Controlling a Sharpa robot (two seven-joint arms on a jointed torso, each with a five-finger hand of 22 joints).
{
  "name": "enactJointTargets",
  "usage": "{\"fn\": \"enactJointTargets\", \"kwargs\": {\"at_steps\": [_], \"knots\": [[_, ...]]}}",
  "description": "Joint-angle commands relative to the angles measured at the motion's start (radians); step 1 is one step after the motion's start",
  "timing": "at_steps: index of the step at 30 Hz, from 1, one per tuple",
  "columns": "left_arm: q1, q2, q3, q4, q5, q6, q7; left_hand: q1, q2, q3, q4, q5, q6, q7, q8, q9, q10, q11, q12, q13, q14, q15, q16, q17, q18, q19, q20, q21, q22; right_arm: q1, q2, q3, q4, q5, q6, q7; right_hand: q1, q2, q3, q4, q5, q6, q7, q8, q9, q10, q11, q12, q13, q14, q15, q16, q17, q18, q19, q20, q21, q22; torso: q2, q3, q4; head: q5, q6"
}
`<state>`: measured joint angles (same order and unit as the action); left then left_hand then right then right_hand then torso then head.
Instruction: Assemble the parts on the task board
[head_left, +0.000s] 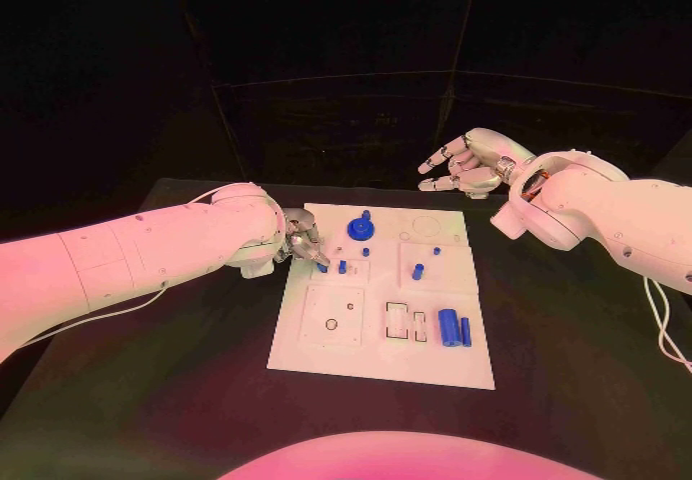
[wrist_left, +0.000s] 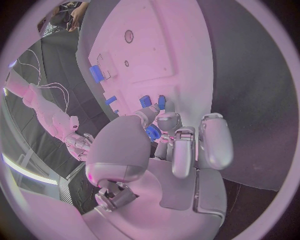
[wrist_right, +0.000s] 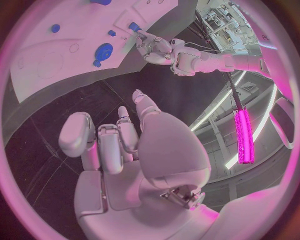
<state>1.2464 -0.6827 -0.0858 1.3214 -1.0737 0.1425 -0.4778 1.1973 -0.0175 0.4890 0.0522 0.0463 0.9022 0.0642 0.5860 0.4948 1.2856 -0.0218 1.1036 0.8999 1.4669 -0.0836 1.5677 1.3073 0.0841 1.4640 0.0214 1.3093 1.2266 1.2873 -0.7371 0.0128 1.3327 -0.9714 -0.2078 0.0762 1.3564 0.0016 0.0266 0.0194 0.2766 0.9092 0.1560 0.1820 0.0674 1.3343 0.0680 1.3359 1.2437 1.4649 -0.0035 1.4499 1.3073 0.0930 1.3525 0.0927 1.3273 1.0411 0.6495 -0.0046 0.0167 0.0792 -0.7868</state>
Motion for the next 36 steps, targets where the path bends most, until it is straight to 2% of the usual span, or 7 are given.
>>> {"fn": "enactJointTargets", "kwargs": {"at_steps": [1, 13, 15, 19, 23, 28, 36], "knots": [[-0.002, -0.002, -0.003, 0.004, -0.006, 0.017, -0.009, 0.000, -0.004, 0.131, -0.127, 0.002, 0.002, -0.008, 0.002, 0.002, 0.009, 0.000, -0.007, -0.002, 0.104, 0.000, 0.003, 0.263, -0.010, 0.008, 0.001, -0.001, 0.001, 0.002, 0.000, 0.001, -0.001, 0.000, 0.006, 0.011, -0.002, 0.008, 0.002, 0.004, 0.006, 0.005, 0.000, 0.004, -0.001, -0.004, 0.000, -0.002, 0.000, 0.054, -0.007, -0.003, 0.026, 0.006, -0.007, 0.001, -0.004, -0.001, 0.000, 0.0000, 0.0002, 0.000, -0.001], [-0.002, 0.001, -0.003, 0.005, -0.007, 0.022, -0.011, -0.011, -0.010, 0.143, -0.124, 0.009, 0.006, -0.008, 0.009, 0.005, 0.015, 0.000, 0.000, 0.007, 0.104, 0.000, 0.003, 0.263, -0.011, 0.009, 0.001, 0.000, 0.003, 0.001, 0.001, 0.001, -0.001, 0.000, 0.006, 0.011, -0.002, 0.008, 0.002, 0.004, 0.006, 0.005, 0.000, 0.004, -0.001, -0.004, 0.000, -0.002, 0.000, 0.054, -0.007, -0.003, 0.026, 0.006, -0.007, 0.001, -0.004, -0.001, 0.000, 0.0006, -0.0016, 0.000, -0.003], [-0.002, 0.002, -0.003, 0.005, -0.006, 0.021, -0.010, -0.031, -0.026, 0.140, -0.118, 0.020, 0.015, -0.014, 0.017, 0.008, 0.021, -0.002, 0.006, 0.014, 0.104, -0.001, 0.003, 0.263, -0.011, 0.010, 0.002, 0.002, 0.007, 0.001, 0.000, 0.001, 0.000, 0.000, 0.006, 0.011, -0.002, 0.008, 0.002, 0.004, 0.006, 0.005, 0.000, 0.004, -0.001, -0.004, 0.000, -0.002, 0.000, 0.054, -0.007, -0.003, 0.026, 0.006, -0.007, 0.001, -0.004, -0.001, 0.000, 0.0006, -0.0018, 0.000, -0.003], [-0.002, 0.005, -0.003, 0.003, -0.006, 0.021, -0.011, -0.095, -0.056, 0.094, -0.082, 0.020, 0.033, -0.025, 0.026, 0.010, 0.029, -0.011, 0.015, 0.020, 0.104, -0.007, 0.003, 0.263, -0.012, 0.013, -0.002, 0.008, 0.015, 0.001, 0.000, 0.001, 0.000, 0.000, 0.006, 0.010, -0.002, 0.008, 0.002, 0.004, 0.006, 0.005, 0.000, 0.004, -0.001, -0.004, 0.000, -0.002, 0.000, 0.054, -0.007, -0.003, 0.026, 0.006, -0.007, 0.001, -0.004, -0.001, 0.001, 0.0003, -0.0007, -0.002, -0.004], [-0.002, 0.009, -0.003, 0.000, -0.006, 0.020, -0.013, -0.135, -0.069, 0.045, -0.052, 0.019, 0.048, -0.030, 0.031, 0.009, 0.032, -0.015, 0.020, 0.025, 0.104, -0.012, 0.003, 0.263, -0.014, 0.015, -0.007, 0.013, 0.022, 0.001, 0.000, 0.001, 0.000, 0.000, 0.005, 0.010, -0.002, 0.008, 0.002, 0.004, 0.006, 0.005, 0.000, 0.004, -0.001, -0.004, 0.000, -0.002, 0.000, 0.054, -0.007, -0.003, 0.026, 0.006, -0.007, 0.001, -0.004, -0.001, 0.000, 0.0005, -0.0011, -0.003, -0.005], [-0.002, 0.015, -0.003, -0.008, -0.006, 0.015, -0.019, -0.154, -0.067, 0.002, -0.031, 0.019, 0.057, -0.033, 0.037, 0.010, 0.035, -0.018, 0.027, 0.033, 0.104, -0.015, 0.003, 0.263, -0.015, 0.017, -0.011, 0.017, 0.029, 0.001, 0.000, 0.001, 0.000, 0.000, 0.006, 0.010, -0.002, 0.008, 0.002, 0.004, 0.006, 0.005, 0.000, 0.004, -0.001, -0.004, 0.000, -0.002, 0.000, 0.054, -0.007, -0.003, 0.026, 0.006, -0.007, 0.001, -0.004, -0.001, 0.000, 0.0004, -0.0009, -0.004, -0.006], [-0.002, 0.026, -0.003, -0.025, -0.006, 0.005, -0.022, -0.166, -0.059, -0.022, -0.015, 0.019, 0.059, -0.034, 0.040, 0.011, 0.036, -0.019, 0.031, 0.037, 0.104, -0.017, 0.003, 0.263, -0.015, 0.018, -0.013, 0.018, 0.032, 0.001, 0.002, 0.001, 0.000, 0.000, 0.007, 0.010, -0.001, 0.008, 0.002, 0.004, 0.006, 0.005, 0.000, 0.004, -0.001, -0.005, 0.000, -0.003, -0.001, 0.054, -0.008, -0.004, 0.025, 0.007, -0.007, 0.001, -0.004, -0.002, 0.001, 0.0002, -0.0011, -0.005, -0.006]]}}
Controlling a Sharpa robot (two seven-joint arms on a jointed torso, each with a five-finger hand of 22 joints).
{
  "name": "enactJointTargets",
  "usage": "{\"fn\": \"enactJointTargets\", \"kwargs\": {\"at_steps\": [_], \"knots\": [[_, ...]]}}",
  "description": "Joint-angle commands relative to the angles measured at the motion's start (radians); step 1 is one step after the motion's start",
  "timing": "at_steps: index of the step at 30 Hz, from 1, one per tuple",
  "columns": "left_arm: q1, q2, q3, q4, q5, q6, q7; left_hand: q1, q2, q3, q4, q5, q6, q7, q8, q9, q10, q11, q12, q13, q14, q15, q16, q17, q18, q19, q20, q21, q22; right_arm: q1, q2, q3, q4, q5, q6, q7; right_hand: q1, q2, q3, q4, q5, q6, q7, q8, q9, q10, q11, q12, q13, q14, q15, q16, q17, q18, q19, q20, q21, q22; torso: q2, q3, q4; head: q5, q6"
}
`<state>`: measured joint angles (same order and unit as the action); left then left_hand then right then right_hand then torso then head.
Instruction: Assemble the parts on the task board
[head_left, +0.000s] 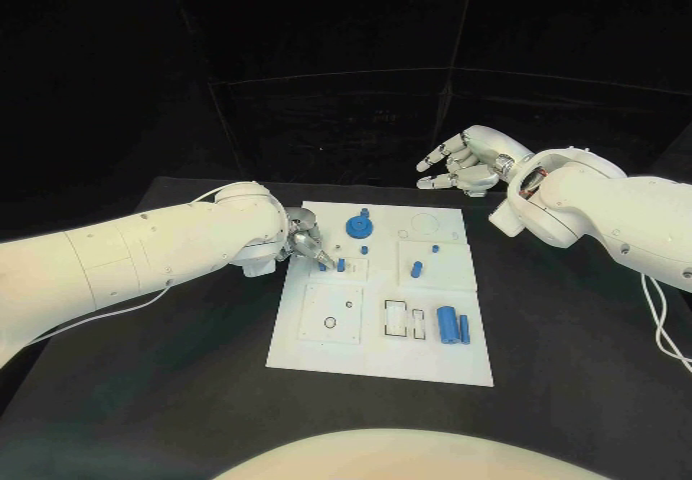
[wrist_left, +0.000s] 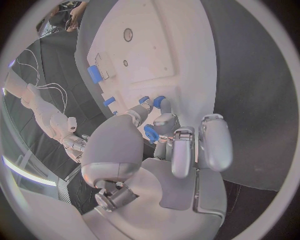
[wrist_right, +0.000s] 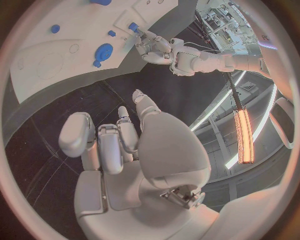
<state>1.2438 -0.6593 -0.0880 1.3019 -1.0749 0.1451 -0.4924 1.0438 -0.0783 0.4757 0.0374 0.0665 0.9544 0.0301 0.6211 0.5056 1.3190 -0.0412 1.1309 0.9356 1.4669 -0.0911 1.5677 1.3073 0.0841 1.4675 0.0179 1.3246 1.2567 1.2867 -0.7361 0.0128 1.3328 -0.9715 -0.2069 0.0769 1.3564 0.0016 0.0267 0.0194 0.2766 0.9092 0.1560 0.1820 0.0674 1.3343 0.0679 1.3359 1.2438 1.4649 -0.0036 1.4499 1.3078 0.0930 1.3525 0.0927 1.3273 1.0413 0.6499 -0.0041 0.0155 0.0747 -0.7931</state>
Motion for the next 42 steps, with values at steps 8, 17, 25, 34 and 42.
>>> {"fn": "enactJointTargets", "kwargs": {"at_steps": [8, 17, 25, 34, 42], "knots": [[0.001, 0.011, 0.000, -0.022, -0.005, -0.005, -0.012, -0.024, 0.008, -0.029, 0.015, -0.001, 0.006, 0.000, 0.007, 0.000, 0.002, 0.000, 0.004, 0.000, 0.104, -0.010, 0.003, 0.263, -0.015, 0.015, -0.010, 0.002, 0.002, 0.002, 0.001, 0.001, 0.000, 0.000, 0.006, 0.009, -0.001, 0.008, 0.002, 0.004, 0.006, 0.005, 0.000, 0.004, -0.001, -0.005, 0.000, -0.003, -0.002, 0.054, -0.008, -0.004, 0.024, 0.007, -0.007, 0.001, -0.005, -0.002, -0.001, -0.0002, -0.0001, -0.002, 0.000], [0.001, 0.011, 0.000, -0.030, -0.003, -0.012, -0.010, 0.042, 0.059, 0.018, -0.013, 0.007, -0.020, -0.002, -0.004, -0.004, -0.011, -0.002, -0.007, -0.011, 0.104, -0.013, 0.003, 0.263, -0.012, 0.011, -0.013, -0.008, -0.009, 0.002, 0.002, 0.001, -0.001, 0.000, 0.007, 0.009, -0.001, 0.008, 0.002, 0.004, 0.006, 0.005, 0.000, 0.004, -0.001, -0.005, 0.000, -0.003, -0.002, 0.054, -0.008, -0.004, 0.024, 0.007, -0.007, 0.001, -0.005, -0.002, 0.000, -0.0005, 0.0004, -0.003, 0.001], [0.001, 0.012, 0.000, -0.023, 0.006, 0.002, -0.001, 0.078, 0.053, 0.173, -0.076, 0.015, -0.045, 0.016, -0.011, -0.008, -0.023, 0.011, -0.025, -0.028, 0.104, -0.002, 0.003, 0.263, -0.011, 0.009, -0.005, -0.017, -0.015, 0.002, 0.002, 0.001, -0.002, 0.000, 0.009, 0.009, -0.001, 0.008, 0.002, 0.004, 0.006, 0.005, 0.000, 0.004, -0.001, -0.005, 0.000, -0.003, -0.002, 0.054, -0.008, -0.004, 0.024, 0.007, -0.007, 0.001, -0.005, -0.002, 0.000, -0.0007, 0.0010, -0.003, 0.000], [0.001, 0.016, 0.000, -0.027, 0.037, -0.002, 0.002, 0.073, 0.053, 0.188, -0.077, 0.014, -0.043, 0.016, -0.008, -0.006, -0.021, 0.011, -0.025, -0.028, 0.104, -0.001, 0.003, 0.263, -0.011, 0.008, -0.004, -0.018, -0.016, 0.002, 0.003, 0.001, -0.002, 0.000, 0.009, 0.010, -0.001, 0.008, 0.002, 0.004, 0.006, 0.005, 0.000, 0.004, -0.001, -0.005, 0.000, -0.003, -0.002, 0.054, -0.008, -0.004, 0.024, 0.007, -0.007, 0.001, -0.005, -0.002, -0.001, 0.0000, 0.0006, -0.003, 0.000], [0.001, 0.020, 0.000, -0.031, 0.041, -0.001, 0.003, 0.070, 0.050, 0.196, -0.080, 0.013, -0.042, 0.016, -0.004, -0.004, -0.020, 0.011, -0.024, -0.028, 0.104, -0.001, 0.003, 0.263, -0.011, 0.008, -0.003, -0.018, -0.015, 0.002, 0.002, 0.001, -0.002, 0.000, 0.009, 0.010, -0.001, 0.008, 0.002, 0.004, 0.006, 0.005, 0.000, 0.004, -0.001, -0.005, 0.000, -0.003, -0.002, 0.054, -0.008, -0.004, 0.024, 0.007, -0.007, 0.001, -0.005, -0.002, 0.000, 0.0004, -0.0002, -0.005, -0.001]]}}
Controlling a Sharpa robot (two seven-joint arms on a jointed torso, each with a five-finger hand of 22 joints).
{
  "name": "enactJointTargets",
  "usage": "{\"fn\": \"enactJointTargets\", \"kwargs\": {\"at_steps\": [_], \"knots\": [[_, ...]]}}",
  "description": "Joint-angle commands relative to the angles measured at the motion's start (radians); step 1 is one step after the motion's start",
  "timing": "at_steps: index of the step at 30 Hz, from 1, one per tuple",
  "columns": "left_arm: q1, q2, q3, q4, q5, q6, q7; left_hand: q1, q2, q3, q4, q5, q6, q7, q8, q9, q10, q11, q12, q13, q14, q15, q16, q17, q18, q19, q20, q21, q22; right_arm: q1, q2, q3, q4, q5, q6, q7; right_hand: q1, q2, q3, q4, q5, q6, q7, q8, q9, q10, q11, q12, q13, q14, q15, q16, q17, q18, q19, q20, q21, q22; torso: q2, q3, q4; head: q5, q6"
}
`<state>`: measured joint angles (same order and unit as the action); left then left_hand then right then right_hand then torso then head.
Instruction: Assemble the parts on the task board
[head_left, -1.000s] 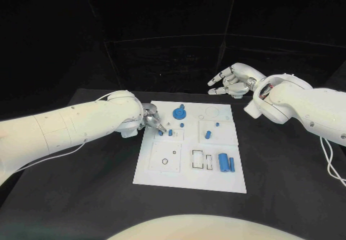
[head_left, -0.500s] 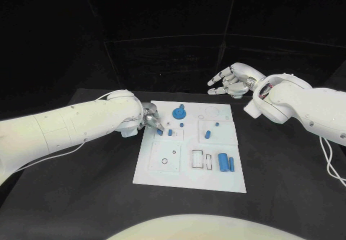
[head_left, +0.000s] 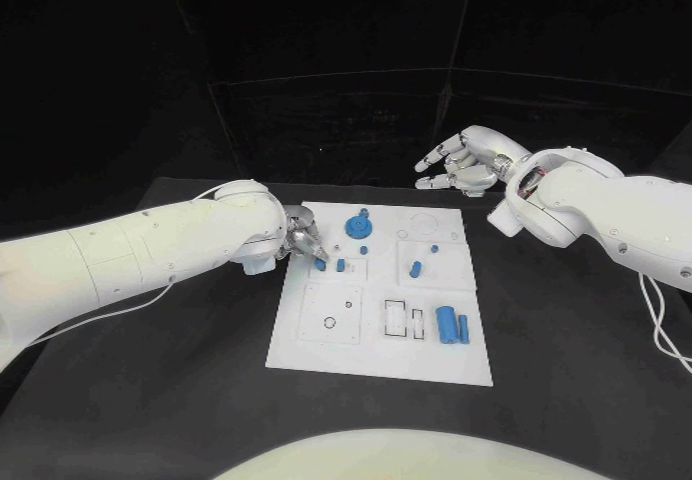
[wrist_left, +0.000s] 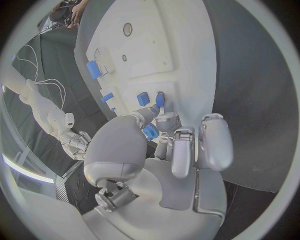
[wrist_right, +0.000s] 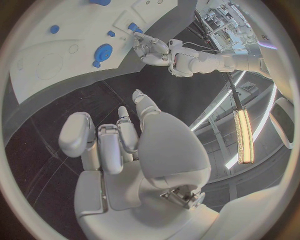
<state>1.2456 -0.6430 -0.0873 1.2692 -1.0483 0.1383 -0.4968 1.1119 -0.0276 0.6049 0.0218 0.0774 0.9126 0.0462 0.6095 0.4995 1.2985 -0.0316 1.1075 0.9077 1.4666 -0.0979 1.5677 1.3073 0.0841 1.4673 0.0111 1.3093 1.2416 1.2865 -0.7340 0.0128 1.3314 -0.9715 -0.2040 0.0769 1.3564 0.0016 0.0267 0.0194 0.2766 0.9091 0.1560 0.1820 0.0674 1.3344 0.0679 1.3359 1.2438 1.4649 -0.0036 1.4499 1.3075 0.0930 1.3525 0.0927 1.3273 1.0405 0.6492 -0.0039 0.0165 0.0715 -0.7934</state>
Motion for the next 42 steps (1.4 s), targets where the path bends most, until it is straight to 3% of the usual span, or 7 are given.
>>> {"fn": "enactJointTargets", "kwargs": {"at_steps": [1, 11, 22, 28, 32, 42], "knots": [[-0.001, 0.004, -0.001, 0.001, 0.015, 0.006, 0.008, 0.001, -0.002, 0.068, -0.065, 0.002, 0.000, 0.000, 0.008, 0.003, 0.001, 0.002, 0.000, 0.001, 0.104, 0.006, 0.003, 0.263, -0.011, 0.009, 0.004, -0.003, 0.000, 0.002, 0.000, 0.001, 0.000, 0.000, 0.006, 0.010, -0.001, 0.008, 0.002, 0.004, 0.006, 0.005, 0.000, 0.004, -0.001, -0.005, 0.000, -0.003, -0.002, 0.054, -0.008, -0.004, 0.024, 0.007, -0.007, 0.001, -0.005, -0.001, 0.000, 0.0001, -0.0011, -0.002, -0.001], [-0.001, 0.008, -0.001, -0.004, 0.015, 0.006, 0.008, -0.047, -0.030, 0.047, -0.046, -0.004, 0.005, -0.005, 0.018, 0.008, 0.006, -0.001, 0.004, 0.003, 0.104, 0.005, 0.003, 0.263, -0.011, 0.009, 0.003, -0.003, 0.002, 0.002, -0.001, 0.001, 0.001, 0.000, 0.005, 0.009, -0.001, 0.008, 0.002, 0.004, 0.006, 0.005, 0.000, 0.004, -0.001, -0.005, 0.000, -0.003, -0.002, 0.054, -0.008, -0.004, 0.024, 0.007, -0.007, 0.001, -0.005, -0.001, 0.000, 0.0004, 0.0001, -0.004, -0.002], [-0.001, 0.010, -0.001, -0.011, 0.015, -0.004, 0.005, -0.130, -0.046, -0.036, 0.019, -0.007, 0.017, -0.005, 0.019, 0.006, 0.008, 0.000, 0.011, 0.007, 0.104, 0.004, 0.003, 0.263, -0.012, 0.011, 0.003, -0.002, 0.006, 0.002, 0.001, 0.001, 0.000, 0.000, 0.004, 0.010, -0.002, 0.008, 0.001, 0.005, 0.006, 0.005, 0.000, 0.005, -0.001, -0.007, 0.000, -0.004, -0.004, 0.054, -0.008, -0.005, 0.023, 0.007, -0.008, 0.001, -0.006, -0.004, 0.000, 0.0005, -0.0007, -0.004, 0.000], [-0.001, 0.006, -0.001, -0.010, 0.016, -0.024, 0.008, -0.225, -0.073, -0.163, 0.098, -0.009, 0.025, -0.002, 0.014, 0.001, 0.007, 0.003, 0.016, 0.009, 0.104, 0.007, 0.003, 0.263, -0.012, 0.011, 0.005, -0.004, 0.006, 0.002, 0.000, 0.001, -0.001, 0.000, 0.002, 0.011, -0.003, 0.008, 0.001, 0.005, 0.006, 0.005, 0.000, 0.004, -0.001, -0.007, 0.000, -0.004, -0.004, 0.053, -0.008, -0.006, 0.022, 0.007, -0.008, 0.001, -0.006, -0.004, 0.000, -0.0005, -0.0006, -0.006, 0.001], [-0.001, 0.000, -0.001, -0.005, 0.018, -0.036, 0.012, -0.230, -0.069, -0.269, 0.135, -0.008, 0.026, -0.004, 0.008, -0.004, 0.004, -0.002, 0.020, 0.012, 0.104, 0.003, 0.003, 0.263, -0.012, 0.011, 0.003, -0.005, 0.008, 0.002, 0.000, 0.001, -0.001, 0.000, 0.002, 0.012, -0.004, 0.008, 0.001, 0.006, 0.006, 0.005, 0.000, 0.004, -0.001, -0.007, 0.000, -0.005, -0.004, 0.053, -0.008, -0.006, 0.021, 0.007, -0.008, 0.001, -0.007, -0.005, 0.000, -0.0006, 0.0006, -0.008, 0.000], [-0.001, -0.019, -0.001, 0.024, 0.019, -0.040, 0.014, -0.204, -0.060, -0.371, 0.170, -0.009, 0.030, -0.008, 0.008, -0.006, 0.004, -0.002, 0.023, 0.014, 0.104, 0.003, 0.003, 0.263, -0.012, 0.013, 0.000, -0.004, 0.013, 0.001, 0.001, 0.001, -0.003, 0.000, 0.004, 0.012, -0.004, 0.008, 0.001, 0.006, 0.006, 0.005, 0.000, 0.004, -0.001, -0.007, 0.000, -0.005, -0.004, 0.053, -0.008, -0.006, 0.021, 0.007, -0.008, 0.001, -0.007, -0.005, 0.000, -0.0011, 0.0003, -0.007, -0.002]]}}
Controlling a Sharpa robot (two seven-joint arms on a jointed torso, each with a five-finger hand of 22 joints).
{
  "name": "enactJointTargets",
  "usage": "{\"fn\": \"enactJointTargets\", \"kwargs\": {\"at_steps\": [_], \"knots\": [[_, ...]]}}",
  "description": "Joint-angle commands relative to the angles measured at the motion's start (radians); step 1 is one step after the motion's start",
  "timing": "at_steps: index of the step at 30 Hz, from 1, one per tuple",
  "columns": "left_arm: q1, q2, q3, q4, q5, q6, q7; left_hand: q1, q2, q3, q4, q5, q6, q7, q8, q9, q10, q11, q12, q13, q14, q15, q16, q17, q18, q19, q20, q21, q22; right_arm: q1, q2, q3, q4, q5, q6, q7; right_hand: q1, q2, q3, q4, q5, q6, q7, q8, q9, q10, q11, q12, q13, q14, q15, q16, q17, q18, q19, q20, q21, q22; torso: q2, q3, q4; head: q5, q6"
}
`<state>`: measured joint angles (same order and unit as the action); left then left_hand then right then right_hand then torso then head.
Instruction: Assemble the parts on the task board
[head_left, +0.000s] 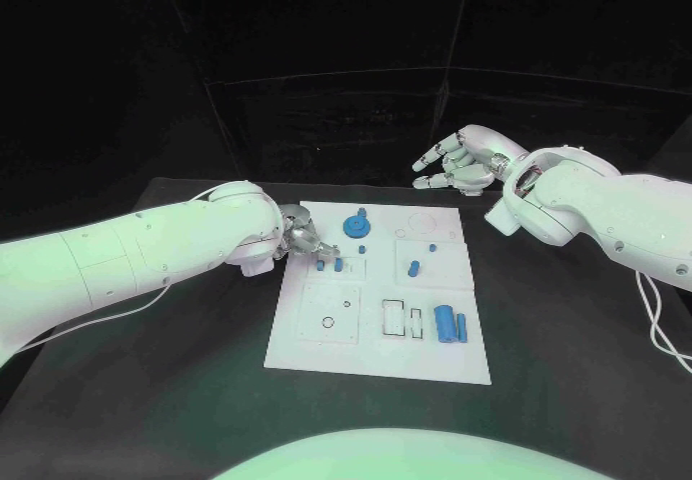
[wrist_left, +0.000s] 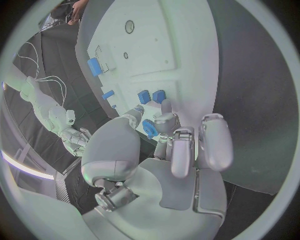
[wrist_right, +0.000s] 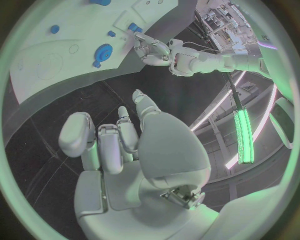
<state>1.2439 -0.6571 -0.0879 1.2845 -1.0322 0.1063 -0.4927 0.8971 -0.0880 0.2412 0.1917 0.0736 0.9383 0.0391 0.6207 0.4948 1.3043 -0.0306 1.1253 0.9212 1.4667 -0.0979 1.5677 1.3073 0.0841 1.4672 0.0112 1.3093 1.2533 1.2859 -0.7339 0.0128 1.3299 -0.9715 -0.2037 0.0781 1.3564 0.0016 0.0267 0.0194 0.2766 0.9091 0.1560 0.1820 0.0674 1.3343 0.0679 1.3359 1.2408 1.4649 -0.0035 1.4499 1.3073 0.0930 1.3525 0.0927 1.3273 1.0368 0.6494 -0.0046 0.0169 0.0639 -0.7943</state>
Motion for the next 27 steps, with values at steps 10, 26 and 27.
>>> {"fn": "enactJointTargets", "kwargs": {"at_steps": [10, 26, 27], "knots": [[0.001, -0.030, 0.000, 0.044, 0.003, 0.024, -0.005, 0.077, 0.023, -0.064, -0.006, -0.003, 0.009, -0.003, 0.003, 0.001, -0.002, -0.005, 0.007, 0.002, 0.104, 0.001, 0.003, 0.263, -0.012, 0.013, -0.001, -0.004, 0.004, 0.000, 0.000, 0.001, -0.001, 0.000, 0.004, 0.011, -0.004, 0.008, 0.001, 0.006, 0.006, 0.005, 0.000, 0.004, -0.001, -0.007, 0.000, -0.004, -0.001, 0.053, -0.008, -0.006, 0.021, 0.007, -0.008, 0.001, -0.007, -0.001, 0.000, -0.0001, 0.0008, 0.001, -0.004], [0.000, -0.033, 0.000, 0.053, 0.003, 0.029, -0.013, 0.124, 0.050, -0.084, -0.018, 0.000, 0.007, -0.003, 0.004, 0.001, -0.002, -0.004, 0.008, 0.003, 0.104, 0.001, 0.003, 0.263, -0.012, 0.013, -0.001, -0.007, 0.002, -0.001, 0.000, 0.001, -0.001, 0.000, 0.005, 0.011, -0.004, 0.008, 0.001, 0.006, 0.006, 0.004, 0.000, 0.004, -0.001, -0.007, 0.000, -0.004, 0.000, 0.054, -0.008, -0.005, 0.023, 0.007, -0.008, 0.001, -0.007, -0.001, 0.000, 0.0005, -0.0022, 0.005, -0.004], [0.000, -0.032, 0.000, 0.051, 0.003, 0.030, -0.014, 0.132, 0.055, -0.082, -0.021, 0.001, 0.006, -0.003, 0.004, 0.001, -0.003, -0.004, 0.008, 0.002, 0.104, 0.001, 0.003, 0.263, -0.012, 0.013, -0.001, -0.007, 0.003, -0.001, 0.000, 0.001, -0.001, 0.000, 0.005, 0.011, -0.004, 0.008, 0.001, 0.006, 0.006, 0.004, 0.000, 0.004, -0.001, -0.007, 0.000, -0.004, 0.000, 0.054, -0.008, -0.005, 0.023, 0.007, -0.008, 0.001, -0.007, -0.001, 0.000, 0.0005, -0.0022, 0.005, -0.004]]}}
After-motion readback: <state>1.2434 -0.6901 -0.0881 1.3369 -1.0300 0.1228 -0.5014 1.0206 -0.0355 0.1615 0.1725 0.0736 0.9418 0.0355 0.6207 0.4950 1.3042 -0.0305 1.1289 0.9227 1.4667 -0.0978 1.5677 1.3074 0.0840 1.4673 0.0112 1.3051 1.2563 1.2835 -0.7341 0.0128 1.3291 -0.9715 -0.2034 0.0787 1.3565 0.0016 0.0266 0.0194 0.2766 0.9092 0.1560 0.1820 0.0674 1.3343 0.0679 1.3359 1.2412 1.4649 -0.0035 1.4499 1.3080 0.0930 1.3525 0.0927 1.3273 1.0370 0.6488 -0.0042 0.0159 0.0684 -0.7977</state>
